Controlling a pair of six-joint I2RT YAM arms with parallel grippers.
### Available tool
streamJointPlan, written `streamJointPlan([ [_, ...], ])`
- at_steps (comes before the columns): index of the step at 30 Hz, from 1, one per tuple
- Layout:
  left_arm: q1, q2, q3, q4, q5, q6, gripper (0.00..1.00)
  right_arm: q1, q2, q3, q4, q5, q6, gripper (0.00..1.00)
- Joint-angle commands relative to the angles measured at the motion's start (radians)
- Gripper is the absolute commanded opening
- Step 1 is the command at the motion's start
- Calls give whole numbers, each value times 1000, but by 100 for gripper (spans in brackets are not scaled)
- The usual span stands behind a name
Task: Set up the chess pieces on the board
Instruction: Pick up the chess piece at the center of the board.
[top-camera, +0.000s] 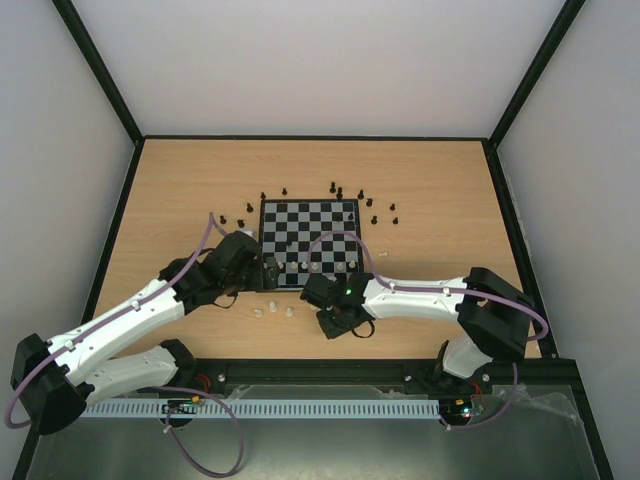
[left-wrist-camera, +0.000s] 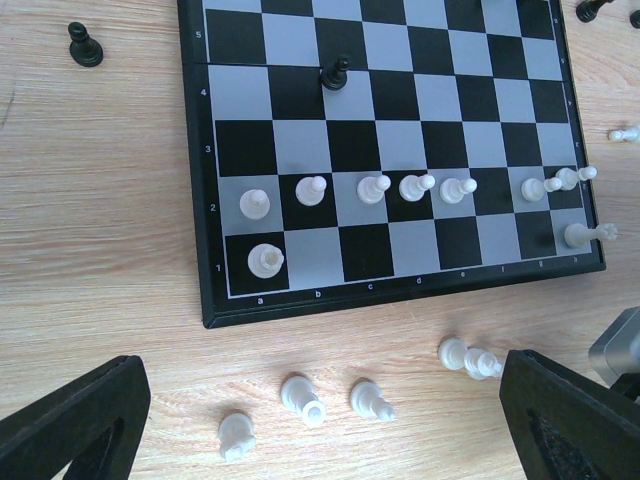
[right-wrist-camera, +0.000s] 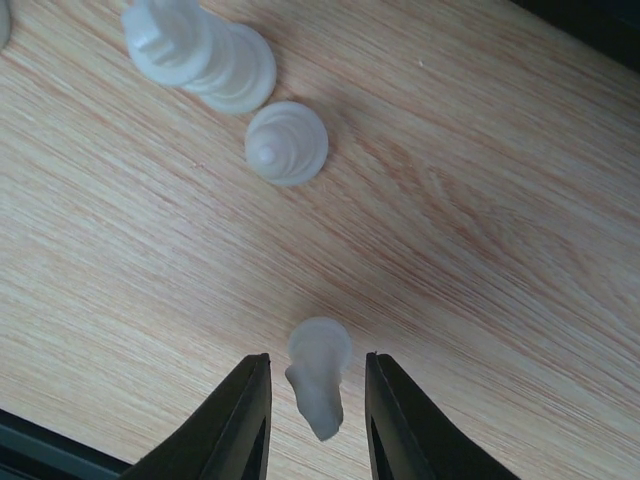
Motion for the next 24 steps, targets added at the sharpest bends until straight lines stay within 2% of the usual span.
streamJointPlan([
  [1, 1, -3, -14, -7, -11, -9, 99, 6, 30, 21, -16, 15, -14, 24],
  [10, 1, -1, -15, -8, -15, -9, 99, 5, 16, 24, -25, 30, -13, 11],
  [18, 5, 3, -12, -8, -16, -5, 99, -10, -8, 40, -49, 57, -5, 6],
  [24, 23, 0, -3, -16, -16, 11, 99, -82, -43, 85, -83, 95, -9, 2],
])
